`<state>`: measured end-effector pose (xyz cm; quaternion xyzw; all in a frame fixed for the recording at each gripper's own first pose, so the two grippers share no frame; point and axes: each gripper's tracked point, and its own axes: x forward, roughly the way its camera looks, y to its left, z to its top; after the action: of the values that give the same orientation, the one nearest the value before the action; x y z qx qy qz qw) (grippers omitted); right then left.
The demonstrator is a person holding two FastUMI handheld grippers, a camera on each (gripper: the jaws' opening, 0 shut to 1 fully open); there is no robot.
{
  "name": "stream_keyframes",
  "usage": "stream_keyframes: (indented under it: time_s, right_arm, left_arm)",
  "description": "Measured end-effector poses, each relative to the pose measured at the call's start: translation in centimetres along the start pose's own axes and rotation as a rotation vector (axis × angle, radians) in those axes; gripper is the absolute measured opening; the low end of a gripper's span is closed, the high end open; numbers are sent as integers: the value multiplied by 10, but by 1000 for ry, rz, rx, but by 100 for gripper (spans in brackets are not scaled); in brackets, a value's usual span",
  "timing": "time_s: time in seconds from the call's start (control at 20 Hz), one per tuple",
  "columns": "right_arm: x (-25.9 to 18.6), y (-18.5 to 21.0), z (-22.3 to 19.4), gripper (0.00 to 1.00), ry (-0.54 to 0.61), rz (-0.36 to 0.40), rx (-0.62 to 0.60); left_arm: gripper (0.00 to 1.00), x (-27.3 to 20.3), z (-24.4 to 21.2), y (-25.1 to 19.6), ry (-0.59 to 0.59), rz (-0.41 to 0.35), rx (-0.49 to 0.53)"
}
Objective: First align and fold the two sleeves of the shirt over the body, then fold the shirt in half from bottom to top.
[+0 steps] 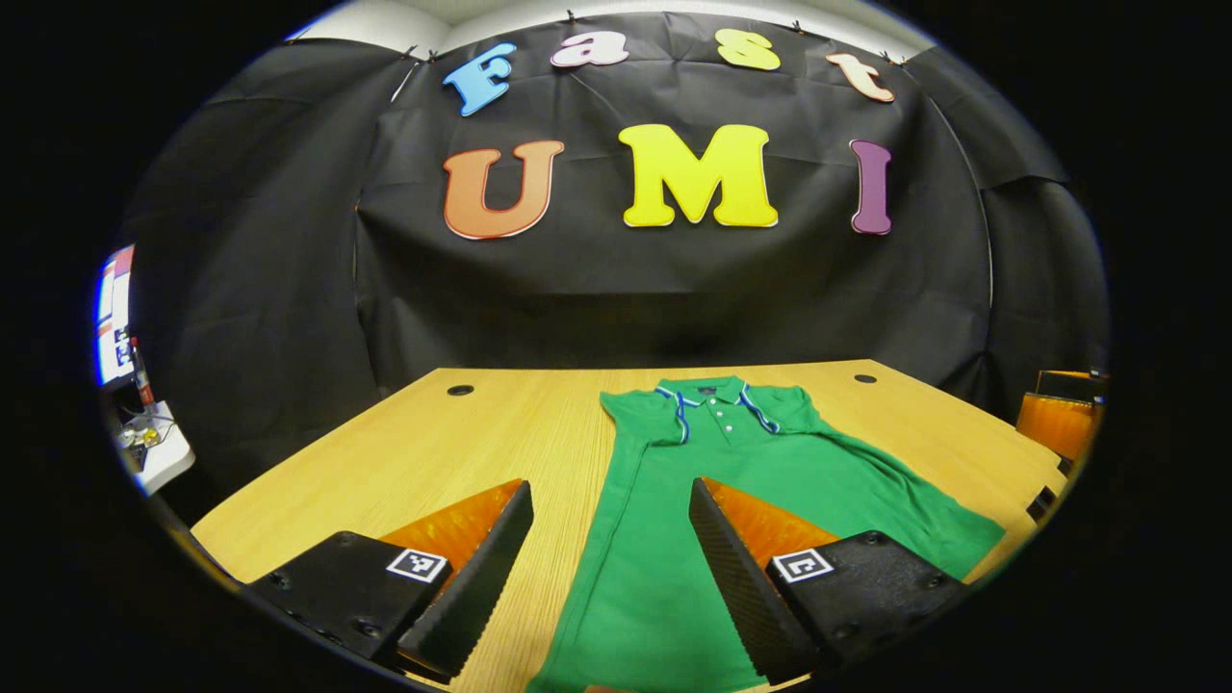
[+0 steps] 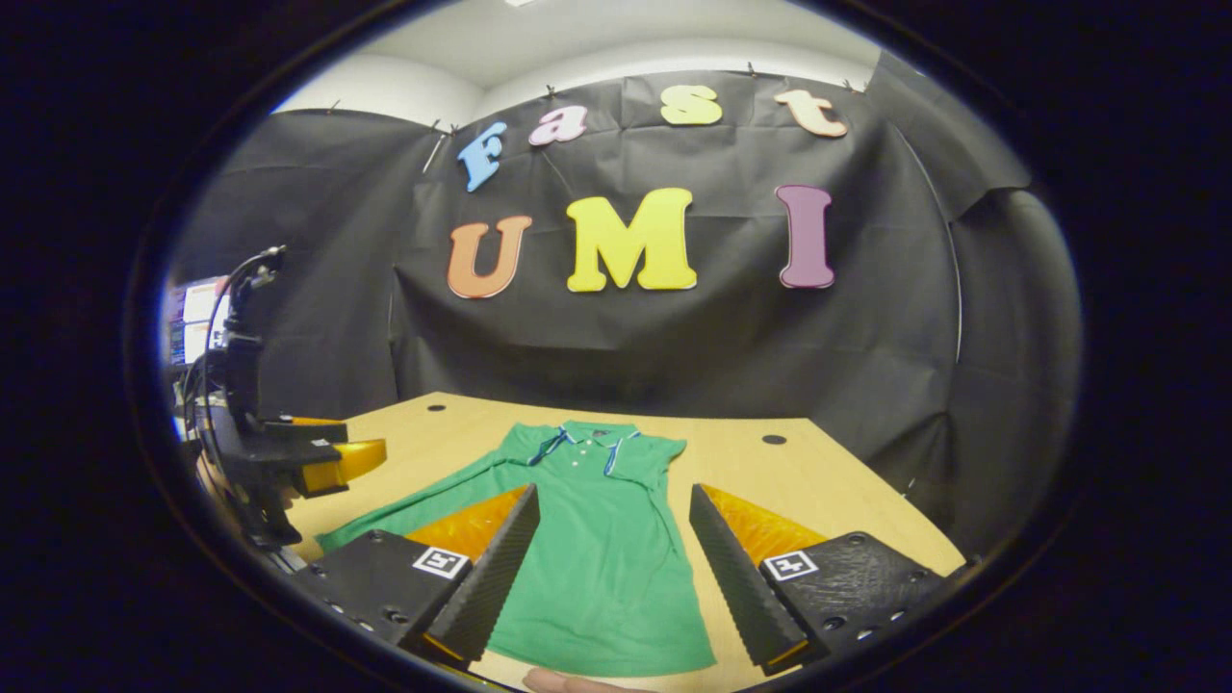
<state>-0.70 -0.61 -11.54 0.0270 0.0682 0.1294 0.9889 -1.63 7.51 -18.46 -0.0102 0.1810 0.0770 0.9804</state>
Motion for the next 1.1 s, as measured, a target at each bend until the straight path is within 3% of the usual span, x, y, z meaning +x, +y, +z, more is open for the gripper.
stream_keyframes:
  time_s: [0.2,0.5,0.7,1.1]
  right_arm:
    - [-17,-15,-51,96,54,-24,-17]
    - [-37,-31,-137,96,203,-66,36]
    - [-37,-34,-158,96,230,-78,9]
    - [-35,-45,-158,95,214,-85,43]
  left_arm:
    - [100,-20,-46,12,39,19,10]
    - [100,-38,-104,8,104,-59,-71]
    - [100,-35,-110,14,94,-40,-49]
    - [100,-36,-112,17,72,-18,-37]
